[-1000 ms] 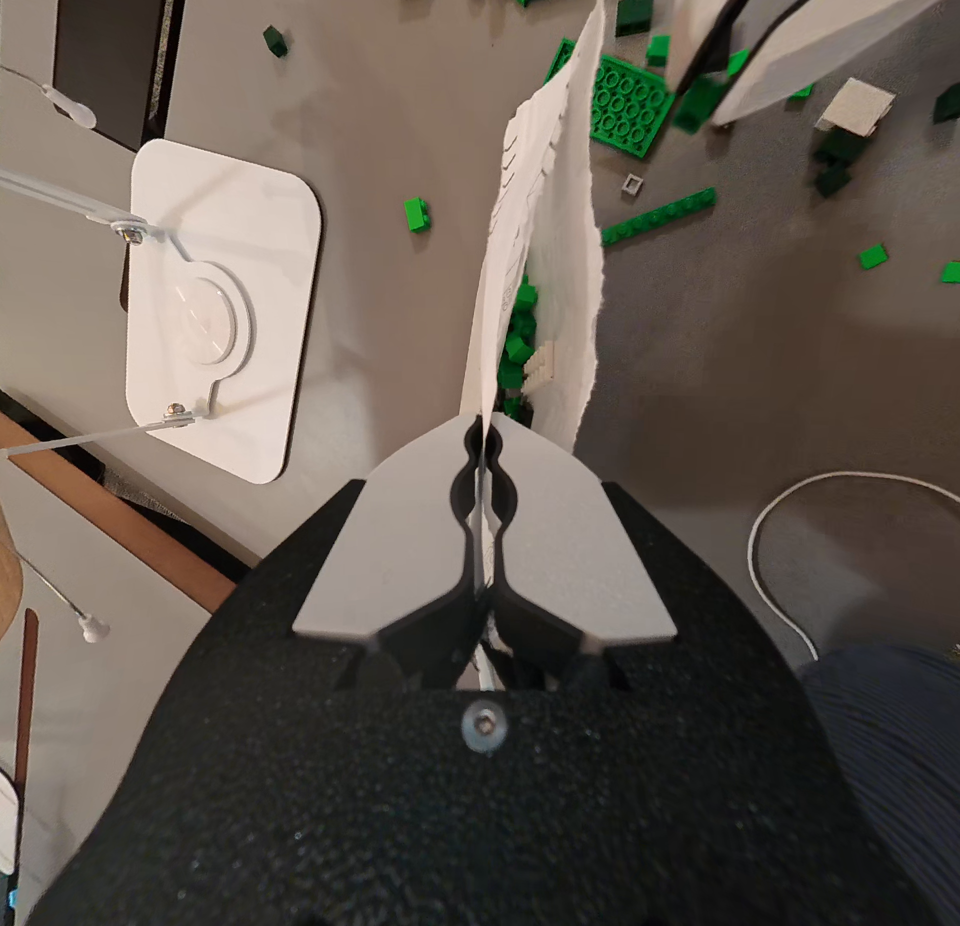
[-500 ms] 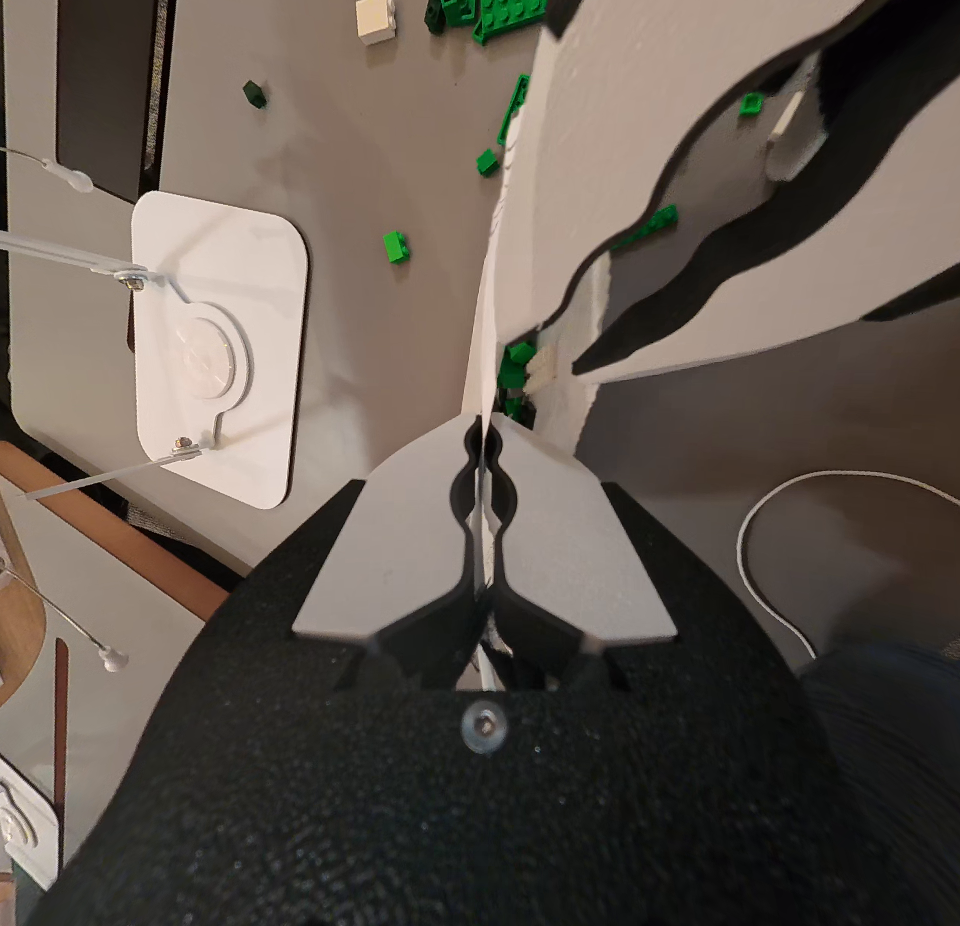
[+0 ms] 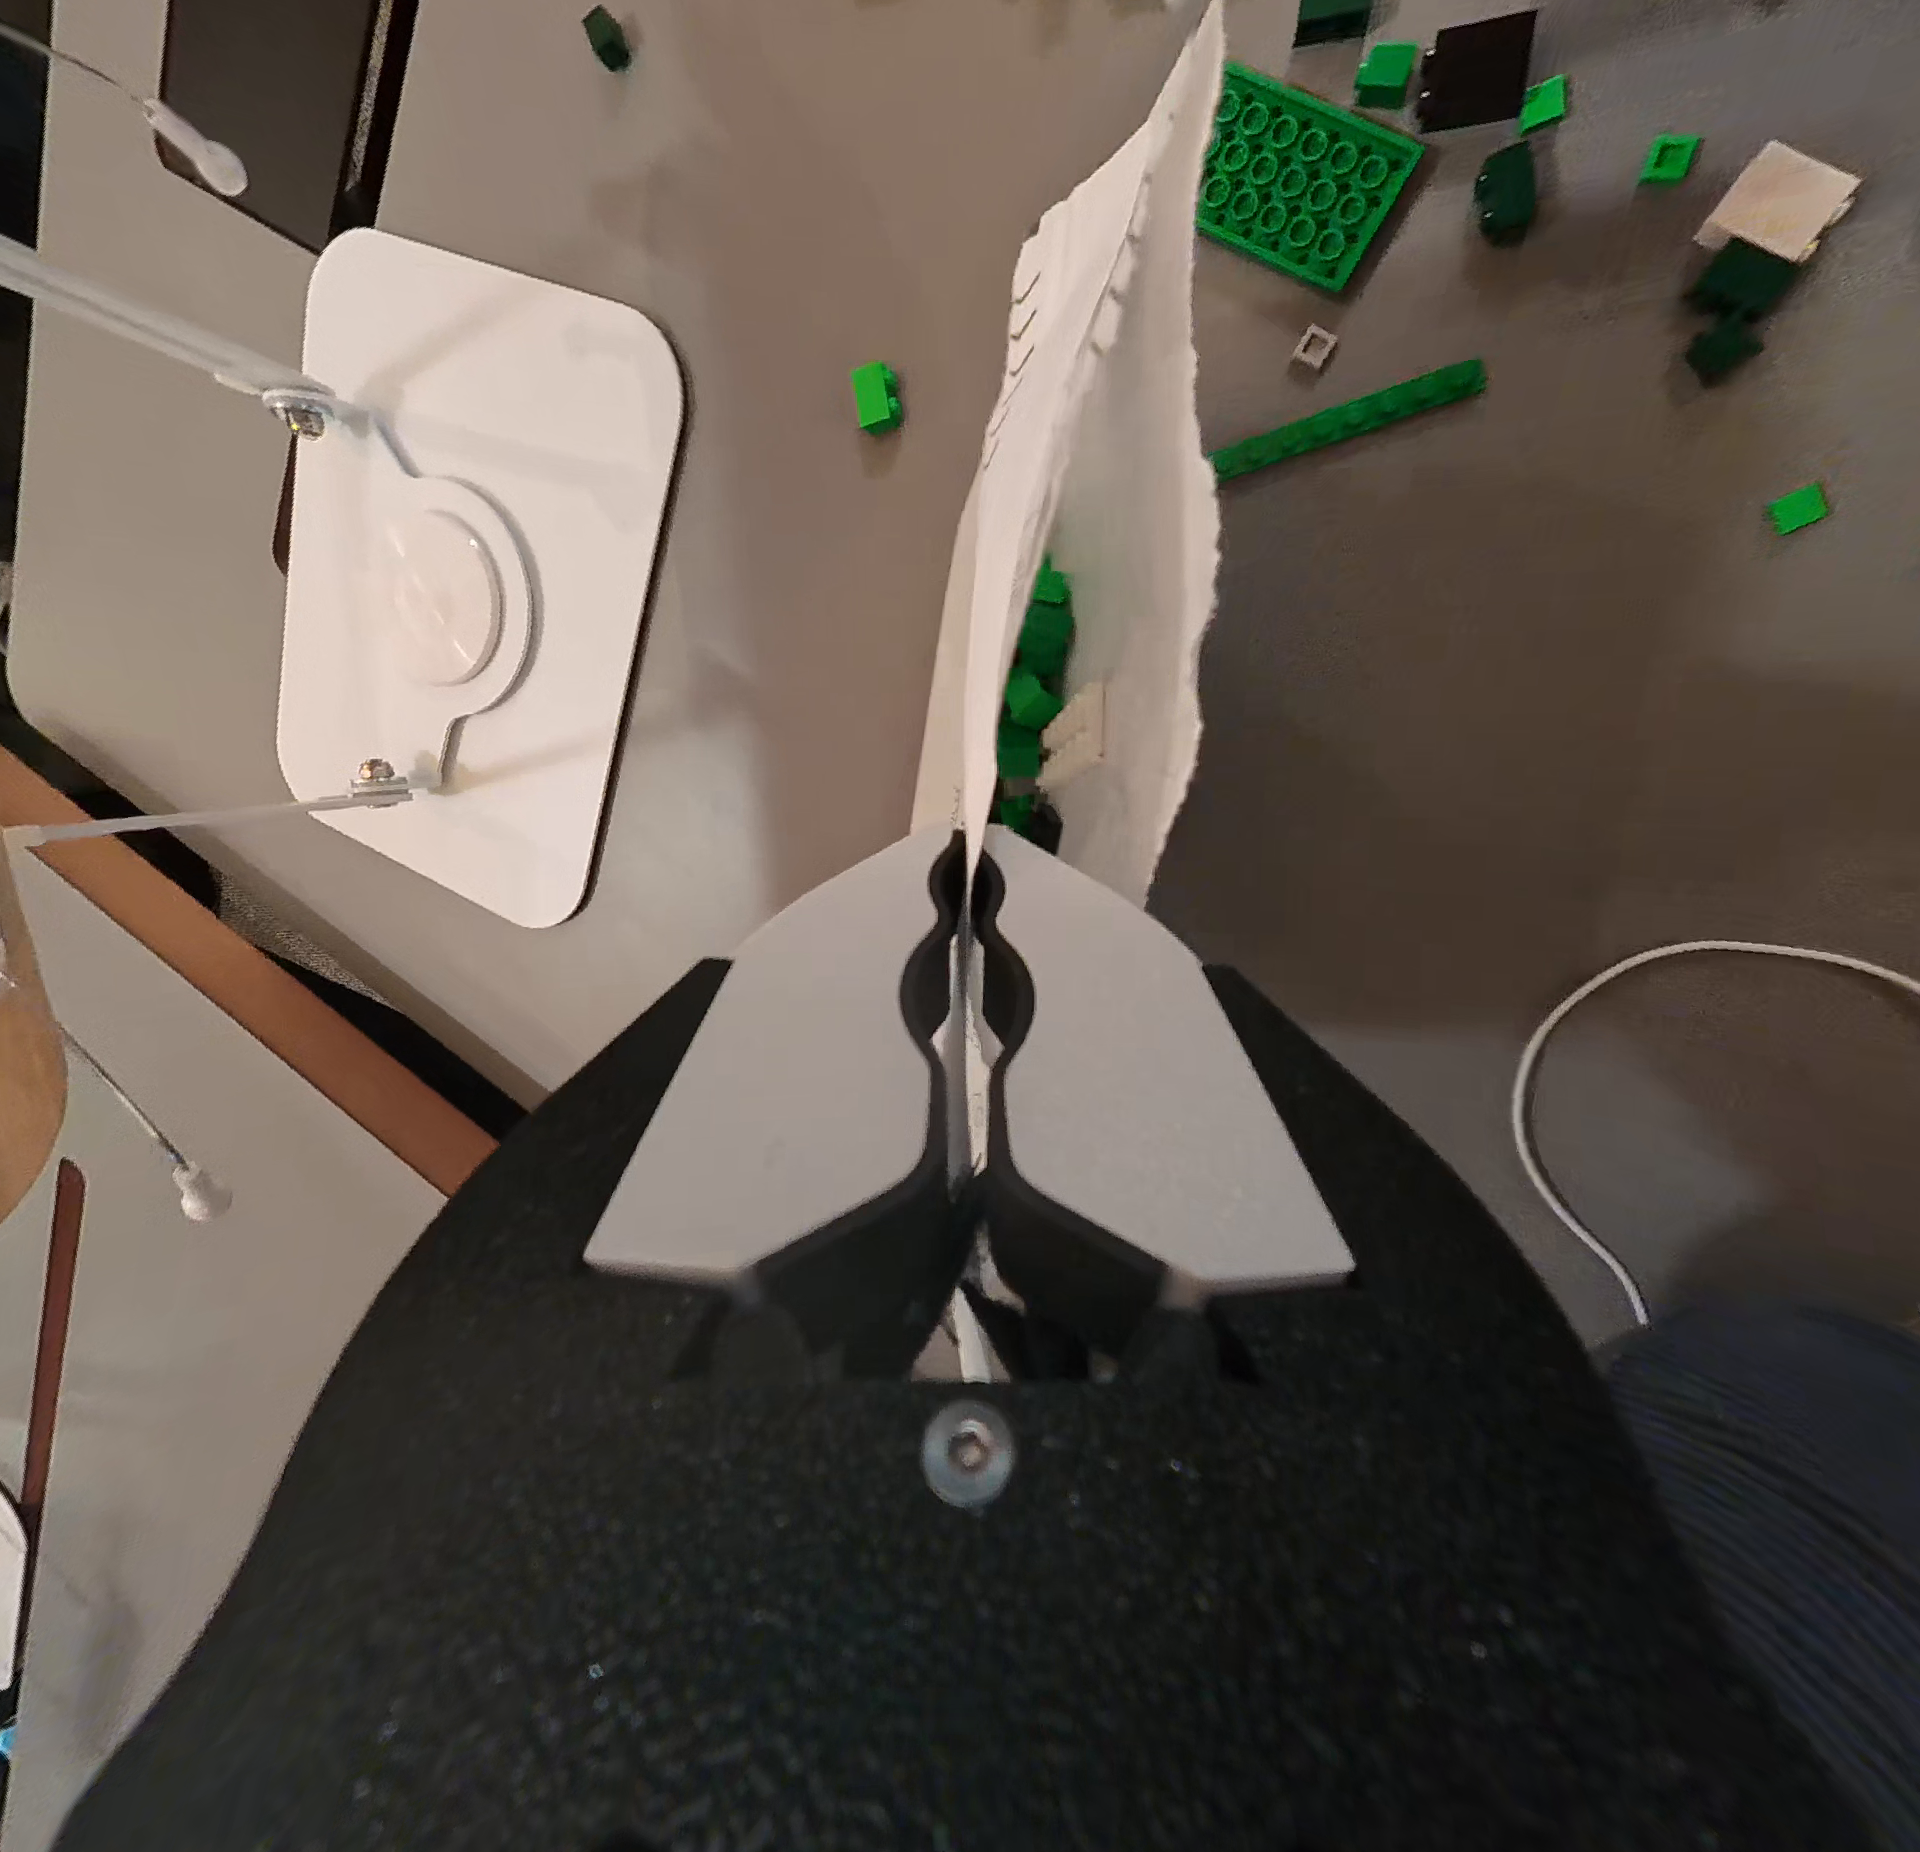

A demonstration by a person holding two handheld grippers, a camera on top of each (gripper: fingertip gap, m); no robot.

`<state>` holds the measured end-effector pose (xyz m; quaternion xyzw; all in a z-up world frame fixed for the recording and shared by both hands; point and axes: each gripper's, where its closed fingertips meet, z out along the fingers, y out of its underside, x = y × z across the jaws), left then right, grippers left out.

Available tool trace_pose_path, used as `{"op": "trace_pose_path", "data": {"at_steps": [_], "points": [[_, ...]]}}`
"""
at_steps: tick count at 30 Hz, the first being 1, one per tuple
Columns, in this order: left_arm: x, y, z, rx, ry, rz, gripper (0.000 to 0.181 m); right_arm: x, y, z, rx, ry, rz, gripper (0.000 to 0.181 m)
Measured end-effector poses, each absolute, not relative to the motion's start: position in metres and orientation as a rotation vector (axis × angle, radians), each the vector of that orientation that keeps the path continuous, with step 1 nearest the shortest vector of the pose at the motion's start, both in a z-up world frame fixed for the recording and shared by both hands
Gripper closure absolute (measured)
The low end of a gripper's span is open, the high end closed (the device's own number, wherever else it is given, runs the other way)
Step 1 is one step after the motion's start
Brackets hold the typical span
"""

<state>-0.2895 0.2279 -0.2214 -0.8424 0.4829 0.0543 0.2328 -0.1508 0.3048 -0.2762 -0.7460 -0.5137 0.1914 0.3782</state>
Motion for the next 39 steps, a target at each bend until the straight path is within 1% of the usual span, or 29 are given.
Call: {"op": "trace_pose_path", "data": {"at_steps": [3, 5, 12, 17, 22, 28, 30, 34, 39], "points": [[-0.290, 0.227, -0.220, -2.311, 1.323, 0.147, 0.181, -0.158, 0.306, -0.307, -1.998, -1.324, 0.565, 0.159], [-0.289, 0.227, -0.220, -2.305, 1.329, 0.152, 0.181, -0.164, 0.308, -0.313, -2.045, -1.280, 0.627, 0.159], [-0.285, 0.227, -0.220, -2.294, 1.351, 0.152, 0.181, -0.168, 0.313, -0.329, -2.113, -1.339, 0.527, 0.160], [-0.285, 0.227, -0.219, -2.288, 1.348, 0.155, 0.181, -0.169, 0.313, -0.330, -2.095, -1.361, 0.487, 0.173], [-0.287, 0.227, -0.220, -2.295, 1.344, 0.152, 0.181, -0.164, 0.307, -0.303, -2.029, -1.322, 0.505, 0.173], [-0.286, 0.227, -0.221, -2.298, 1.349, 0.156, 0.181, -0.176, 0.271, -0.213, -1.738, -1.301, 0.593, 0.173], [-0.285, 0.228, -0.221, -2.297, 1.353, 0.163, 0.181, -0.186, 0.252, -0.193, -1.647, -1.368, 0.603, 0.173], [-0.290, 0.228, -0.221, -2.315, 1.333, 0.184, 0.181, -0.199, 0.236, -0.173, -1.530, -1.441, 0.493, 0.173], [-0.295, 0.228, -0.220, -2.325, 1.303, 0.163, 0.181, -0.198, 0.244, -0.167, -1.524, -1.424, 0.374, 0.173]]}}
